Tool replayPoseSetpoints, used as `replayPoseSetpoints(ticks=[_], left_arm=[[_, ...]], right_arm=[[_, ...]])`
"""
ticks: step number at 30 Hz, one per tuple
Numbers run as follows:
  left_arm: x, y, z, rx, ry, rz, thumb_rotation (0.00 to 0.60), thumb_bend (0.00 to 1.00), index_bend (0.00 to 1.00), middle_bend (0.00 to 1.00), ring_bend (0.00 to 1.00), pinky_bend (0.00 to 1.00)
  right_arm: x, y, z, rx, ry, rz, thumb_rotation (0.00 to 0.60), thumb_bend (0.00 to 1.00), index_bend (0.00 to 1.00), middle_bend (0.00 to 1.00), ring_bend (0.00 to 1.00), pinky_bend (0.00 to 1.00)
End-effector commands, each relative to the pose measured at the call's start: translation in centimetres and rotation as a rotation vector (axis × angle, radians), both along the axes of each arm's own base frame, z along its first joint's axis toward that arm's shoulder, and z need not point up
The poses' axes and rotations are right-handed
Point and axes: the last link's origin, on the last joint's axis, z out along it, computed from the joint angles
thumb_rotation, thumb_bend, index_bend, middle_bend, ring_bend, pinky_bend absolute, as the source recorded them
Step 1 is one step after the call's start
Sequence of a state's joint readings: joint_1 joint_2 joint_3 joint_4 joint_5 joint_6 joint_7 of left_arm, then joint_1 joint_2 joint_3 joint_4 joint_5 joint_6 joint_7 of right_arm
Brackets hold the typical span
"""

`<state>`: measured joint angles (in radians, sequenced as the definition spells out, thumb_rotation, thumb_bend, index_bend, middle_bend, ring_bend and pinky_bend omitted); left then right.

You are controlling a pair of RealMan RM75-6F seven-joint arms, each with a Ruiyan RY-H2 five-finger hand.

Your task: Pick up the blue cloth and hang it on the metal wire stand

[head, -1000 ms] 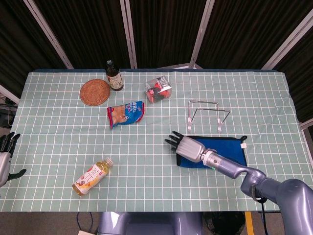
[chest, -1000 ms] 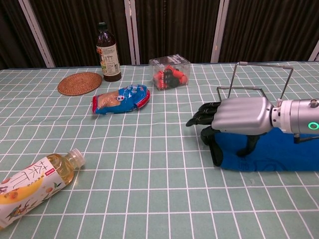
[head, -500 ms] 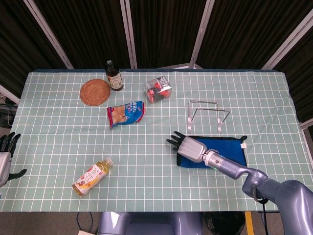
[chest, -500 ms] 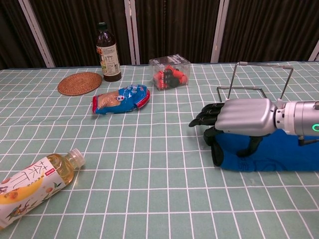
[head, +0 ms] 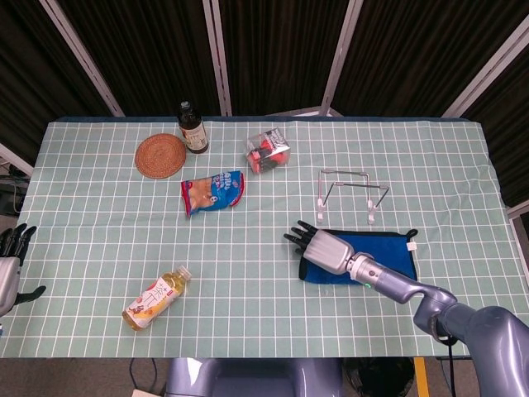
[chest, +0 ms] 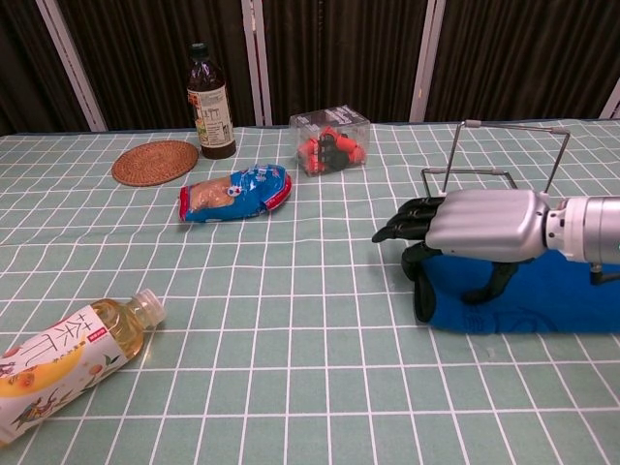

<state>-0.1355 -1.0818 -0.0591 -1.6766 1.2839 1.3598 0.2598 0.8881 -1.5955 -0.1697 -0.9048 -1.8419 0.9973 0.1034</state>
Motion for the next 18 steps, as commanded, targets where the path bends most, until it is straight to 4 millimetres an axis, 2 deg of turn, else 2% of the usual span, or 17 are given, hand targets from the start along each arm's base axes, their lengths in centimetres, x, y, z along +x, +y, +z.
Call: replayPoseSetpoints(ticks=[1,12,18], left_arm=[[-0.01,0.00,-0.02,-0.001,0.001,0.000,0.600,0.00,0.00,0.00,0.00,0.00],[0.00,0.00,-0.07,-0.004,0.003,0.001,0.600,0.00,0.00,0.00,0.00,0.00],[-0.05,0.04,-0.08,-0.006,0.004,0.003,0.600,0.00,0.00,0.00,0.00,0.00]], right_arm=[[-0.10,-0.02,0.09,0.000,-0.004,-0.003,0.600,0.11,0.41,0.00,0.00,0.00],[-0.45,0.06,0.08,0.003,0.007,0.004,0.600,0.12,0.41,0.01,0.00,0.00],[-0.51,0.10,-0.04,0.006,0.009,0.002,0.600,0.19,0.43,0.01,0.00,0.00]])
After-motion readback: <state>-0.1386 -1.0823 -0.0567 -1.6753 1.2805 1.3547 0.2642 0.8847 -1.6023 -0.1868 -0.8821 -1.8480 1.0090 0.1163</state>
